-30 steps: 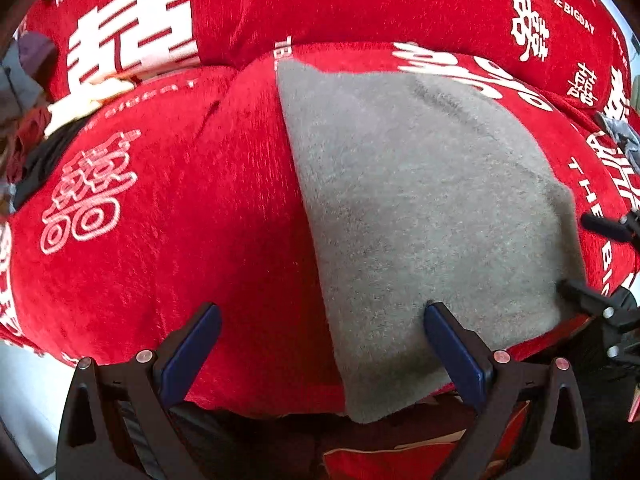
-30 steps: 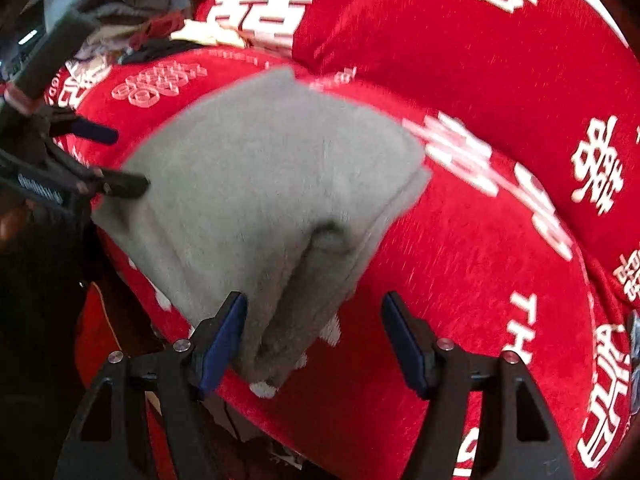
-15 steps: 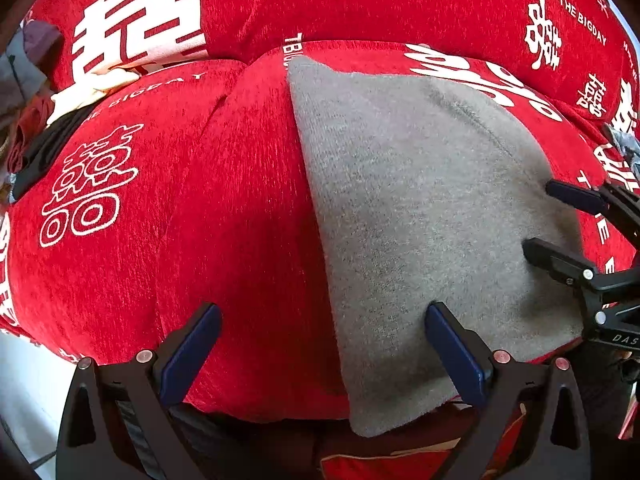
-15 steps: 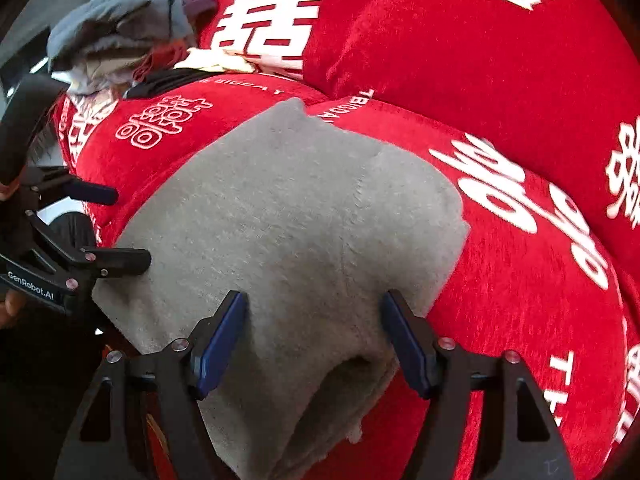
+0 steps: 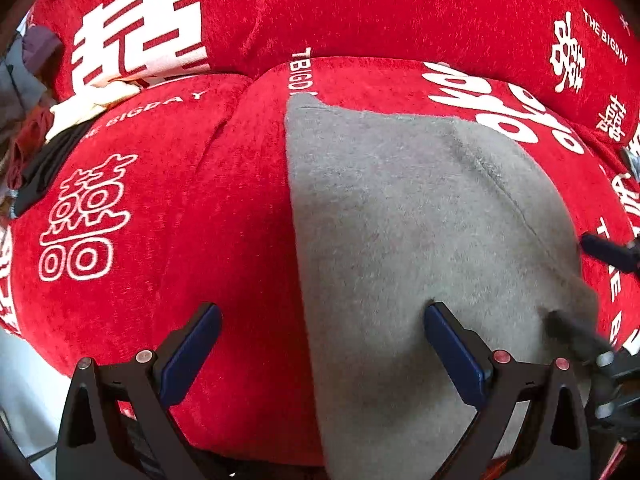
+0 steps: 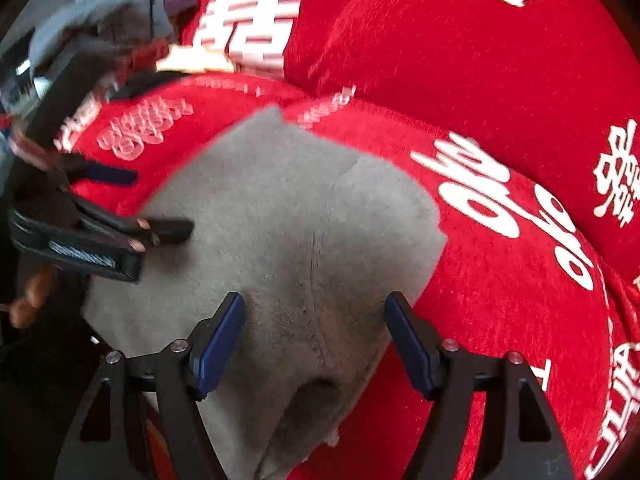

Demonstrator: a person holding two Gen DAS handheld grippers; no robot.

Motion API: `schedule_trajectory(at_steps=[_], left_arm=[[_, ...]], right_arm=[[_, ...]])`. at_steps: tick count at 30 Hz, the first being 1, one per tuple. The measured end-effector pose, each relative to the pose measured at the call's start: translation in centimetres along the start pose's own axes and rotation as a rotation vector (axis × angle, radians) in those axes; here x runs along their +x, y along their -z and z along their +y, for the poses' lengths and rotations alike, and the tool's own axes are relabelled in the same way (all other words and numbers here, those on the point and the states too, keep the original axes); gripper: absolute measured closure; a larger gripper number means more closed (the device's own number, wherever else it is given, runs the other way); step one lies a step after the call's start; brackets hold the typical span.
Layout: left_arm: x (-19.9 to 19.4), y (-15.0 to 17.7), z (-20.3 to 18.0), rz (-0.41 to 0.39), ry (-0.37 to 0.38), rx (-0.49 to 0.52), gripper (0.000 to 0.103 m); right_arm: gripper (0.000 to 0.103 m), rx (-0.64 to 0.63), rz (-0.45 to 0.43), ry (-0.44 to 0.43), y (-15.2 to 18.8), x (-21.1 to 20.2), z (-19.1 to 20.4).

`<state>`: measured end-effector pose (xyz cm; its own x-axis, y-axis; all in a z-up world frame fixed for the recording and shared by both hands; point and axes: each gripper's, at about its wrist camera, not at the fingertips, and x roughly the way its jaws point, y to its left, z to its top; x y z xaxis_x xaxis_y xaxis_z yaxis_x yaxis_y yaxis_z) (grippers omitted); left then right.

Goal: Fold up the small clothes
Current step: 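Press the folded grey bundle flat with both grippers open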

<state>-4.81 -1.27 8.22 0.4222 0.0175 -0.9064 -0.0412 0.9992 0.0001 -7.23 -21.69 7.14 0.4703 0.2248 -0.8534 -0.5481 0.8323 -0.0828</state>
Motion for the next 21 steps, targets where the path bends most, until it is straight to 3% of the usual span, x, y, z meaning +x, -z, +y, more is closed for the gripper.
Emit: schedule_trajectory(at_steps=[2, 6, 10, 17, 21], left_arm=[[0.3, -0.1, 0.0, 0.002, 0.006, -0.001, 0.001], [-0.2, -0.8, 0.2, 0.006, 0.028, -0.012, 0.001], [-0.2, -2.5, 0.6, -0.008, 0.019, -0.025, 0.001], [1.5, -4.2, -0.4, 0.02, -0.037, 0.013, 0.001], [2.5, -4.6, -0.1, 0.031, -0.015, -0.007, 0.001]], right_arm=[[0.02, 0.019, -0.002, 0.011, 0.0, 0.7, -0.3], [0.02, 0.102, 0.014, -0.017, -0.9, 0.0, -1.6], [0.02, 0.098, -0.01, -0.006, -2.3, -0.7, -2.2], [0.02, 0.082, 0.094, 0.051, -4.1, 2.7, -2.4], [0.019, 0.157, 0.097, 0.03, -4.3, 3.8, -3.6]])
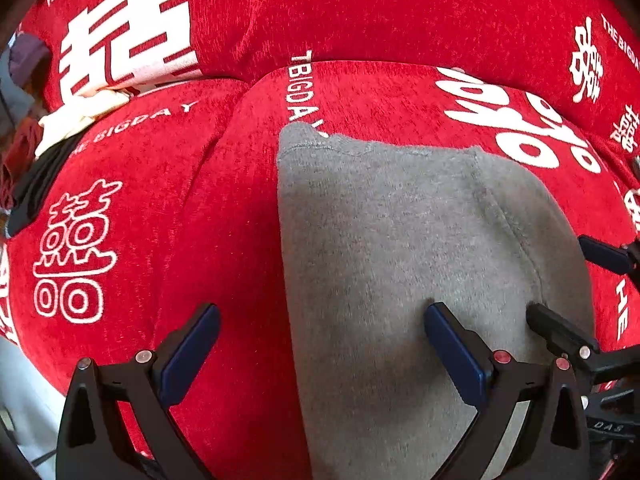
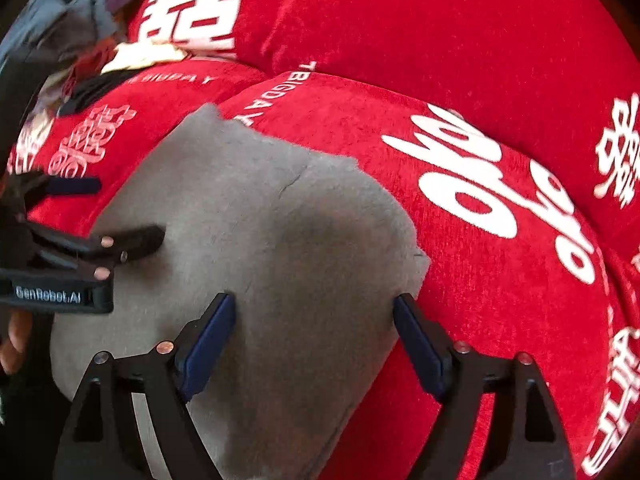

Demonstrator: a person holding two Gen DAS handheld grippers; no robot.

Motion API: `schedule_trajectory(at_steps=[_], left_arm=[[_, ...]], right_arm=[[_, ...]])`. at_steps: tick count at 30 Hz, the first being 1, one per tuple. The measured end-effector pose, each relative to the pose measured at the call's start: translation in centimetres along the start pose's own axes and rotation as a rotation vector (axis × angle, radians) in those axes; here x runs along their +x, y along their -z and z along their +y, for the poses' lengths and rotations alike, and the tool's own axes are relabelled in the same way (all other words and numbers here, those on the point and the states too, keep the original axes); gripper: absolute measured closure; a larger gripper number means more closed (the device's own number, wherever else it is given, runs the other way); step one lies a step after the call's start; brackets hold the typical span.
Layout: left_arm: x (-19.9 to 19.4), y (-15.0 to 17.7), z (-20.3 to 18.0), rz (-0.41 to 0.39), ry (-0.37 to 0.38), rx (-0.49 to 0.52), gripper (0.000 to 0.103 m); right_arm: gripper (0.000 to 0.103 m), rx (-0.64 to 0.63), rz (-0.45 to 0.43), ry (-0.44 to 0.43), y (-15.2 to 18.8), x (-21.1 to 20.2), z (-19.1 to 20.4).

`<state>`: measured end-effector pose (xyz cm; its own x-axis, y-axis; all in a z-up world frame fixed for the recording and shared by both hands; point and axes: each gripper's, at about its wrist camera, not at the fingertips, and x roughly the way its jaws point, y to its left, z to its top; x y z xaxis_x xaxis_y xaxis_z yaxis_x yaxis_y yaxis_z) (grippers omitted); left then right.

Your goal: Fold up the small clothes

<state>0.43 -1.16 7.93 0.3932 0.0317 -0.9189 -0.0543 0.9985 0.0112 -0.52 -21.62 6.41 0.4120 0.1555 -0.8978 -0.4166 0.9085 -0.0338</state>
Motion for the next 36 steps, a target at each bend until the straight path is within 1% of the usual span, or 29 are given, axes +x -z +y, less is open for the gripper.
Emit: schedule_trajectory(at_steps=[3, 5, 7, 10, 13, 15, 17, 18, 20, 22, 23, 25, 27, 28, 29, 30, 32, 33, 35, 36], left_arm=[[0.3, -0.5, 0.0, 0.006, 0.005, 0.001, 0.001], [0.3, -0.8, -0.2, 0.008, -0.003, 0.005, 0.001], [0.3, -1.1, -0.4, 0.011, -0.013, 0.004, 0.001], [0.0, -2.3, -0.6, 0.002, -0.023, -0.007, 0.001], [-1.4, -3.2, 0.3, -0.033, -0.007, -0.078, 0.001], [-2.2, -3.1, 0.8, -0.035, 0.006, -0.094, 0.001], [-3.2, -2.2, 1.1, -0.035, -0.003, -0.094, 0.001], [-3.6, -1.7, 1.3, -0.037, 0.005, -0.094, 0.001], [-4.3, -0.2, 1.6, -0.041, 0.029, -0.086, 0.001], [-4.5, 1.1, 1.8, -0.039, 0.023, -0.061, 0.001], [-4.4, 1.9, 1.8, -0.036, 0.017, -0.045, 0.001], [-3.8, 3.2, 1.5, -0.014, 0.01, -0.022, 0.001], [-2.7, 4.3, 1.5, 0.016, -0.005, -0.003, 0.001], [-2.5, 4.7, 1.6, 0.013, 0.0, -0.009, 0.001], [-2.7, 5.0, 1.7, 0.004, 0.011, -0.025, 0.001], [-2.8, 5.3, 1.7, 0.004, 0.015, -0.03, 0.001], [-3.1, 5.7, 1.5, 0.005, 0.01, -0.019, 0.001], [-3.4, 5.9, 1.5, 0.003, 0.002, -0.014, 0.001], [-4.4, 6.3, 1.2, -0.01, -0.012, -0.001, 0.001], [-4.9, 6.5, 1.0, -0.019, -0.007, 0.008, 0.001]], right_arm=[[0.018, 0.087, 0.015, -0.032, -0.3, 0.7, -1.2], [0.017, 0.124, 0.021, -0.043, -0.3, 0.9, -1.6], [0.017, 0.139, 0.016, -0.028, -0.5, 1.0, -1.7], [0.017, 0.136, -0.002, 0.033, -1.3, 0.7, -1.2], [0.017, 0.151, -0.049, 0.088, -1.7, -1.0, -0.9], [0.017, 0.154, -0.067, 0.066, -1.4, -2.2, -0.6], [0.017, 0.14, -0.081, 0.018, -0.7, -3.6, 0.1], [0.017, 0.118, -0.098, -0.018, -0.2, -4.4, 0.6], [0.017, 0.028, -0.133, -0.095, 1.2, -5.8, 2.4], [0.017, -0.074, -0.15, -0.114, 2.5, -6.3, 4.0], [0.017, -0.14, -0.148, -0.106, 3.2, -6.2, 5.1], [0.017, -0.207, -0.12, -0.096, 4.2, -5.4, 6.2], [0.017, -0.222, -0.078, -0.107, 5.4, -4.3, 6.4], [0.017, -0.227, -0.059, -0.097, 6.0, -3.8, 6.4], [0.018, -0.24, -0.05, -0.068, 6.7, -3.5, 6.4], [0.018, -0.256, -0.053, -0.044, 7.4, -3.4, 6.3], [0.017, -0.276, -0.072, -0.028, 8.9, -4.2, 6.2], [0.017, -0.271, -0.058, -0.023, 9.7, -4.7, 5.8], [0.017, -0.229, -0.033, -0.075, 10.8, -5.5, 4.6], [0.017, -0.191, -0.048, -0.126, 11.9, -6.4, 3.6]])
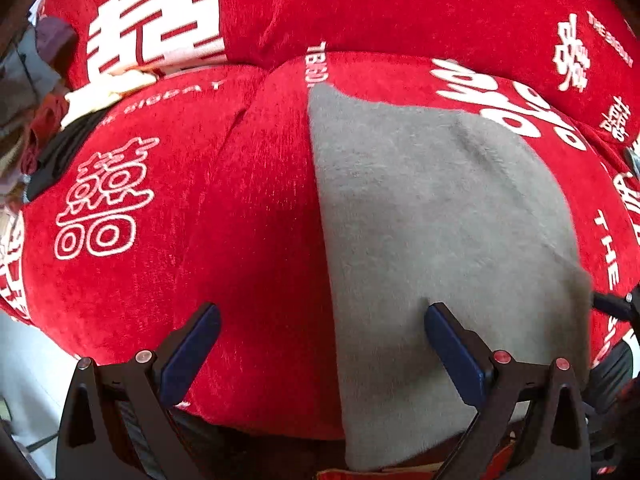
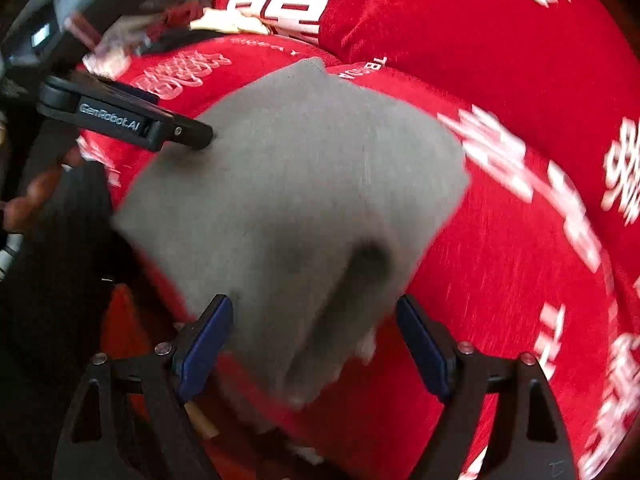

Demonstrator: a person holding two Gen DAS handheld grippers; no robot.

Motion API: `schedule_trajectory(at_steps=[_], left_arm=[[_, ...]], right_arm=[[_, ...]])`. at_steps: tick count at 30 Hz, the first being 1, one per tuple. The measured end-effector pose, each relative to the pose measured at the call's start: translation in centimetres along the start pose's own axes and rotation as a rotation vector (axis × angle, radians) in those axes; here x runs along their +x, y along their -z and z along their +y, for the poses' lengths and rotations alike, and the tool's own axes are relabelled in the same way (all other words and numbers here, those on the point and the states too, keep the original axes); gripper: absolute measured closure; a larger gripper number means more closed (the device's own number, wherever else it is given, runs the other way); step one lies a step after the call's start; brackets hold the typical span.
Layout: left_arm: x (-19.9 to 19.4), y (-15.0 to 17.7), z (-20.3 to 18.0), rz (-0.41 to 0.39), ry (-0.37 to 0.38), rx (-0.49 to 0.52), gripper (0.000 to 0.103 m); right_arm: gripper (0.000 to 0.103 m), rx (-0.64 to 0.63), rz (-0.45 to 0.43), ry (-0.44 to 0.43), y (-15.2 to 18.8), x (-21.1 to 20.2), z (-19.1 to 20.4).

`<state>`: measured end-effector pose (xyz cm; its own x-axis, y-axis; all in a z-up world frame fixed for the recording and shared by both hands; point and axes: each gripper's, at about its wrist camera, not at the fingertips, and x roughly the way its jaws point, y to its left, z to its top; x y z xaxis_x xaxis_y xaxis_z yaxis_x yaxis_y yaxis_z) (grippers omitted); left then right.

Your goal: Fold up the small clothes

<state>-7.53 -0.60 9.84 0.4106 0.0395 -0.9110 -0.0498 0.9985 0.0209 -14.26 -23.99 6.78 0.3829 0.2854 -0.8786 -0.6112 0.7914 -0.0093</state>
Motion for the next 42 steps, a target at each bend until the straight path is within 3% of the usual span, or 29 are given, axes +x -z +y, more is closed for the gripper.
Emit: schedule_trajectory(at_steps=[3, 7, 10, 15, 24, 35, 42], left_arm=[[-0.6, 0.9, -1.6, 0.005, 0.033, 0.043, 0.001], [-0.7, 1.8, -4.6, 0.016, 0.05, 0.119, 0.001], [-1.7, 2.2, -6.3, 0.005, 0.06, 0.152, 0.001], [-4.1, 2.3, -7.2, -0.058, 0.008, 0.182, 0.001], [-7.1, 2.2, -5.6, -0.153, -0.05, 0.113, 0.001], [-5.5, 2.9, -5.1, -0.073, 0.012, 0.073, 0.001], [-4.4, 3.4, -4.5, -0.012, 0.036, 0.038, 0.001]], right_arm=[[0.017, 0.065, -0.024, -0.03, 2.4, -1.5, -1.3], [0.017, 0.097, -0.002, 0.02, 3.8, -2.1, -2.0], [0.017, 0.09, -0.022, 0.062, 3.1, -3.1, -1.5], [0.017, 0.085, -0.069, 0.096, 1.0, -4.8, -0.3], [0.017, 0.111, -0.062, 0.158, -2.2, -5.2, 1.0], [0.017, 0.107, 0.086, 0.21, -2.3, -2.3, 2.4], [0.017, 0.072, 0.127, 0.22, -2.7, -1.2, 3.3]])
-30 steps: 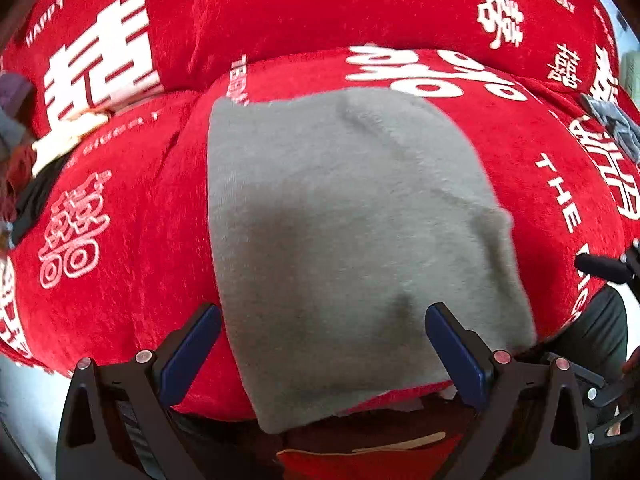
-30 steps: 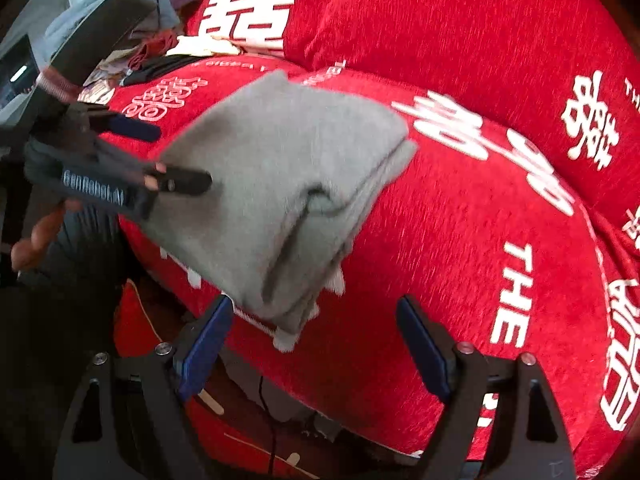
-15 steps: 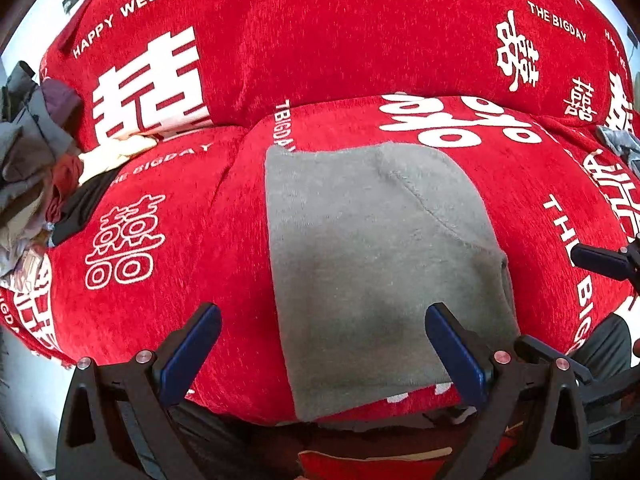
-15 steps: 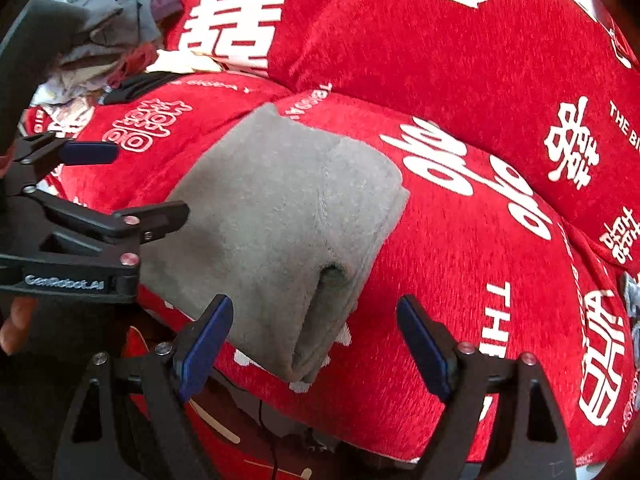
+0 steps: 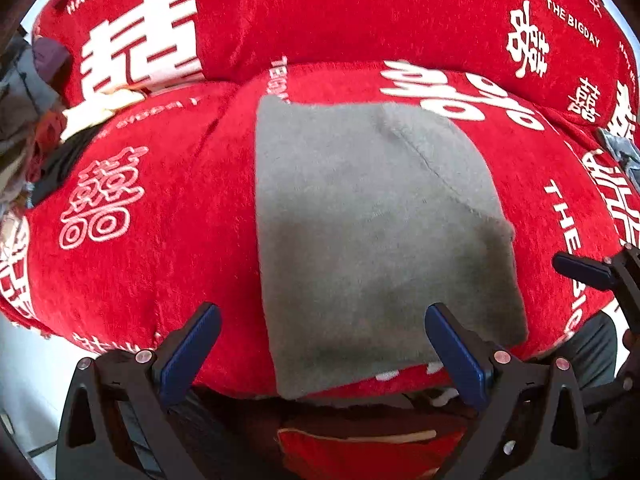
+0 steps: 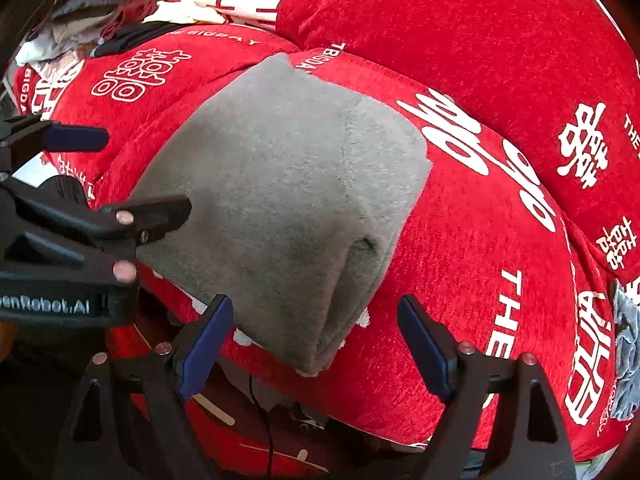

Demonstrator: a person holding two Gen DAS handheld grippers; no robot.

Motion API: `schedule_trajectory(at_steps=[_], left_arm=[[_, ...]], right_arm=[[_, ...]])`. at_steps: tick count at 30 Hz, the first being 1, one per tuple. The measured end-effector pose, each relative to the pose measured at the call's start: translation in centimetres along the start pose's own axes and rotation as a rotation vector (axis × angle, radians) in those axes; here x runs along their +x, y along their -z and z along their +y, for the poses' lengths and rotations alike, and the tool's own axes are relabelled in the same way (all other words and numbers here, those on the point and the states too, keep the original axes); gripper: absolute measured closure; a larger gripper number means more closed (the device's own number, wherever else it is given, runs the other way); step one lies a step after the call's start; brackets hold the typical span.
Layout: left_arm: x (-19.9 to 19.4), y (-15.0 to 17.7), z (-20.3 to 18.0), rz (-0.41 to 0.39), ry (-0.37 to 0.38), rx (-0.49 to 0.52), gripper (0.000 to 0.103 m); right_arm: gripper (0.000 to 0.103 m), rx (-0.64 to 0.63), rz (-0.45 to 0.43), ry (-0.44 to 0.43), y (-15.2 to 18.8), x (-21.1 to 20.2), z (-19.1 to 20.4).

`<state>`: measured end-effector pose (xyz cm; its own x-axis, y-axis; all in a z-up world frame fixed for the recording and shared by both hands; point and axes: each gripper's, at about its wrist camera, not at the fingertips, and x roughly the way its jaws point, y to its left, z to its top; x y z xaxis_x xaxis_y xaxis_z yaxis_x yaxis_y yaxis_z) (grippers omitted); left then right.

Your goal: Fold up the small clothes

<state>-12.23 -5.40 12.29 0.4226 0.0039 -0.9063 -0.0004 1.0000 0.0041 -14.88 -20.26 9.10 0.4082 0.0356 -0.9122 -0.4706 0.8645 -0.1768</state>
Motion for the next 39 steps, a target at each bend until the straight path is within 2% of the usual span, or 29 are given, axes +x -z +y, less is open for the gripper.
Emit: schedule_trajectory(at_steps=[5, 16, 22, 27, 39], left_arm=[[1.4, 0.2, -0.1, 0.069, 0.0, 0.012, 0.001], [2.7, -0.4, 0.6, 0.105, 0.01, -0.017, 0.001], [2.9, -1.5, 1.1, 0.105, -0.014, -0.021, 0.001], [2.4, -2.6, 1.4, 0.094, 0.023, -0.042, 0.001], [2.2, -3.3, 1.4, 0.077, 0.029, -0.037, 0.001]], right_arm=[[0.017, -0.012, 0.031, -0.001, -0.7, 0.8, 0.2], [0.017, -0.011, 0.056, -0.007, -2.1, 1.8, 0.0], [0.017, -0.005, 0.054, -0.007, -3.2, 1.8, -0.7], [0.017, 0.004, 0.029, -0.002, -4.1, 1.0, -1.2], [0.017, 0.019, 0.042, 0.008, -4.5, 1.4, -1.8]])
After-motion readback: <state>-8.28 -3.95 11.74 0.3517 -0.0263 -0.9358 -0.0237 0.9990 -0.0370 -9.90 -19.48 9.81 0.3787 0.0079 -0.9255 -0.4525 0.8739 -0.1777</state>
